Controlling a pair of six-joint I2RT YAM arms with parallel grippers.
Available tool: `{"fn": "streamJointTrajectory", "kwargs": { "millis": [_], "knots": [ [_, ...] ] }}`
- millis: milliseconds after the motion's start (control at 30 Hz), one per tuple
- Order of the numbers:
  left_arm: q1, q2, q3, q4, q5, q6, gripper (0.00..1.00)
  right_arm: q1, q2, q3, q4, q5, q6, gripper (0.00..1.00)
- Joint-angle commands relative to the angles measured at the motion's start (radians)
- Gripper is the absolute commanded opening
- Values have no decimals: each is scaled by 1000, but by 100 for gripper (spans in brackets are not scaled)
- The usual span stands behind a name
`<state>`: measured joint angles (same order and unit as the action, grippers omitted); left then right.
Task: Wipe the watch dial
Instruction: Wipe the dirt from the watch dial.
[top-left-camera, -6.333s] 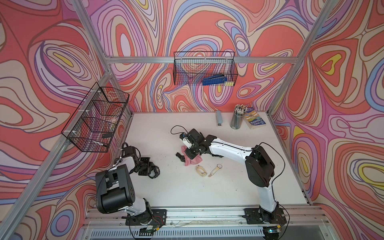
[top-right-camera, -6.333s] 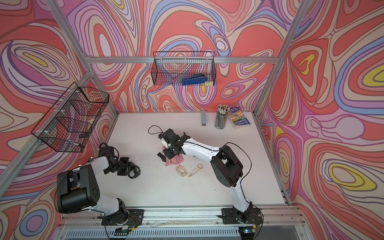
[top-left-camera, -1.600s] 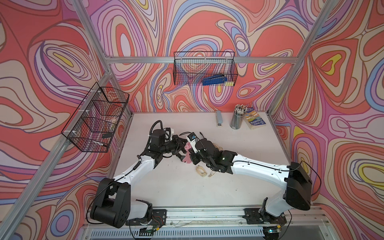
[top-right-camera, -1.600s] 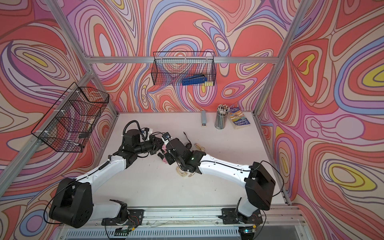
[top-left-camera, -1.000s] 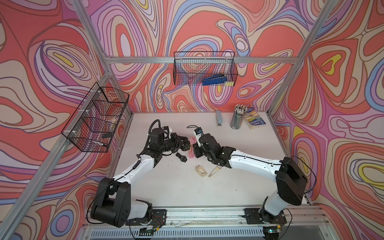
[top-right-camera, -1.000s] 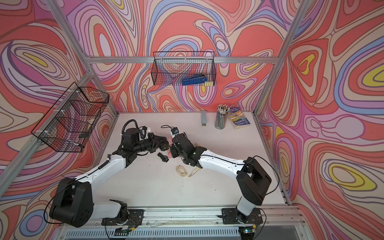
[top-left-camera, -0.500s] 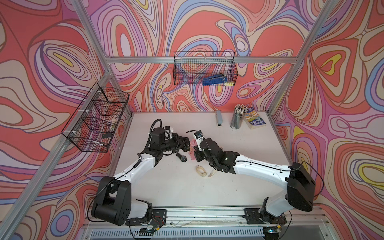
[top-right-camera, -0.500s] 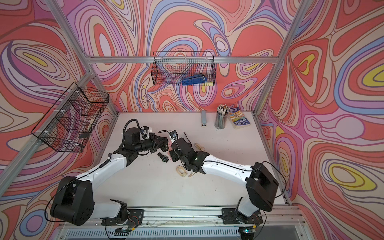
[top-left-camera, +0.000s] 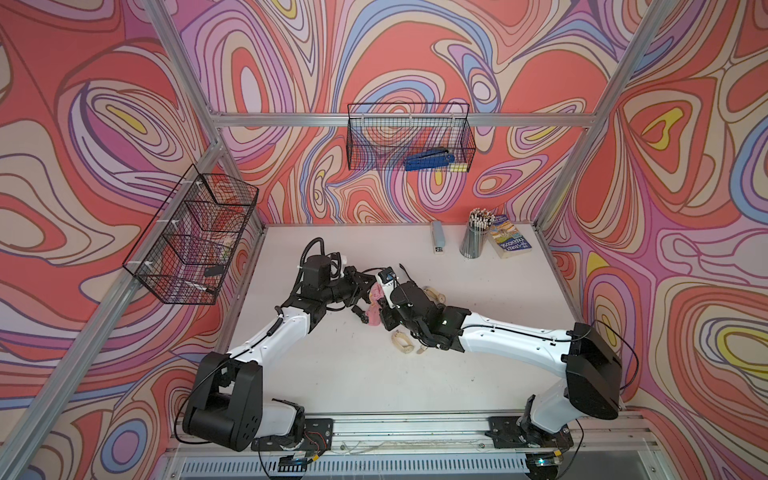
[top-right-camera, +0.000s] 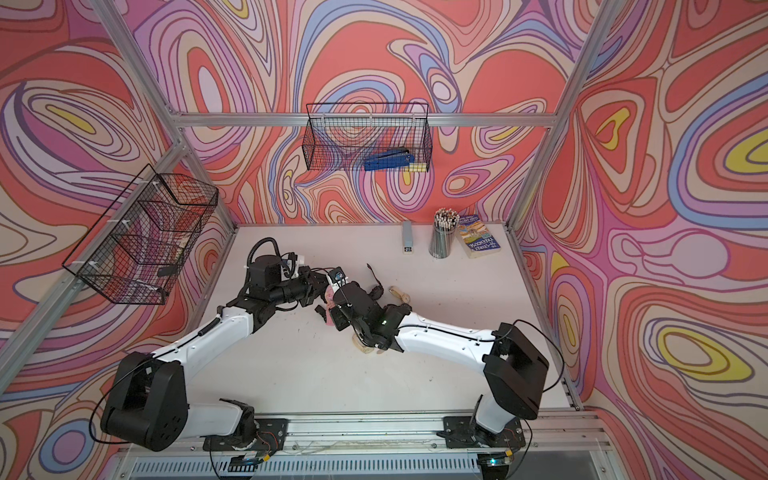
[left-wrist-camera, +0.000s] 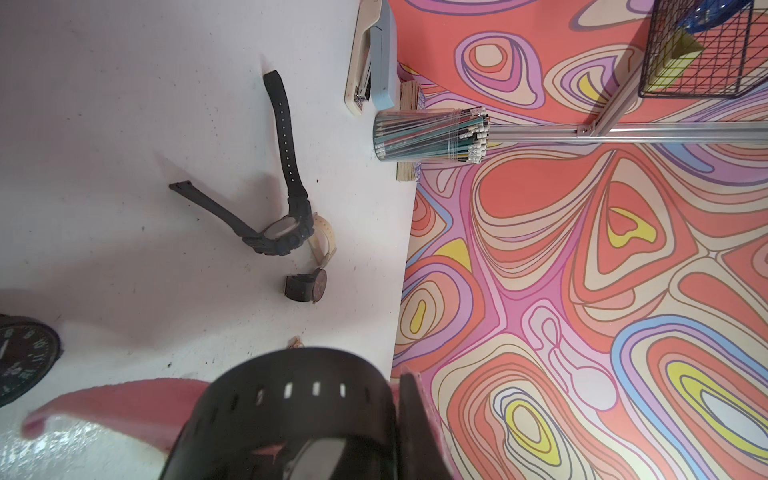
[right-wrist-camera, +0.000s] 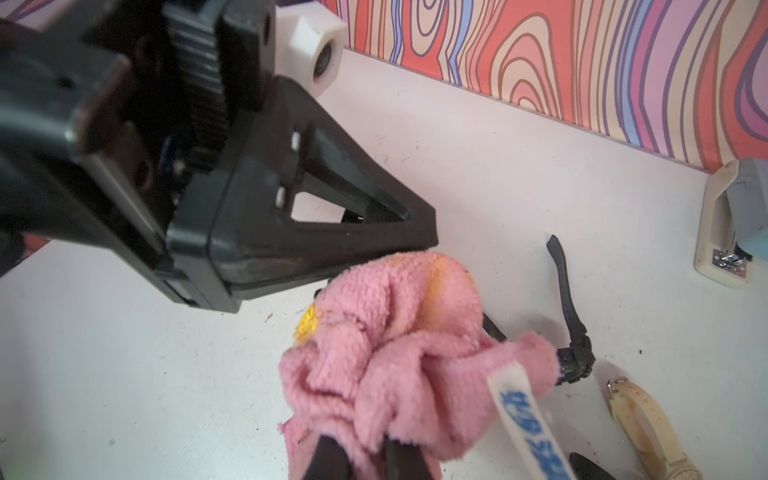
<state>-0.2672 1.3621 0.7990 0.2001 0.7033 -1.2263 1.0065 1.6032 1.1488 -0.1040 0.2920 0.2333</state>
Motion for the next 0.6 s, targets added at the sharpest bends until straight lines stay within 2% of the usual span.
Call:
{"fn": "streamJointTrajectory", "kwargs": {
  "millis": [0, 200, 300, 467, 567],
  "knots": [
    [-6, -17, 25, 50, 49, -30, 0, -15, 20, -8, 57, 2, 25, 0],
    [-39, -9, 8, 39, 36, -32, 0, -90, 31, 18, 121, -42, 96, 0],
    [-69, 17, -13, 77, 25, -52, 0, -90, 48, 91, 134, -90, 92, 0],
    [-85, 51, -46, 155, 22, -95, 0, -85, 57, 107, 221, -189, 143, 0],
    [-86, 56, -37, 131, 20, -77, 0, -56, 47, 109, 242, -168, 106, 1]
  ]
}}
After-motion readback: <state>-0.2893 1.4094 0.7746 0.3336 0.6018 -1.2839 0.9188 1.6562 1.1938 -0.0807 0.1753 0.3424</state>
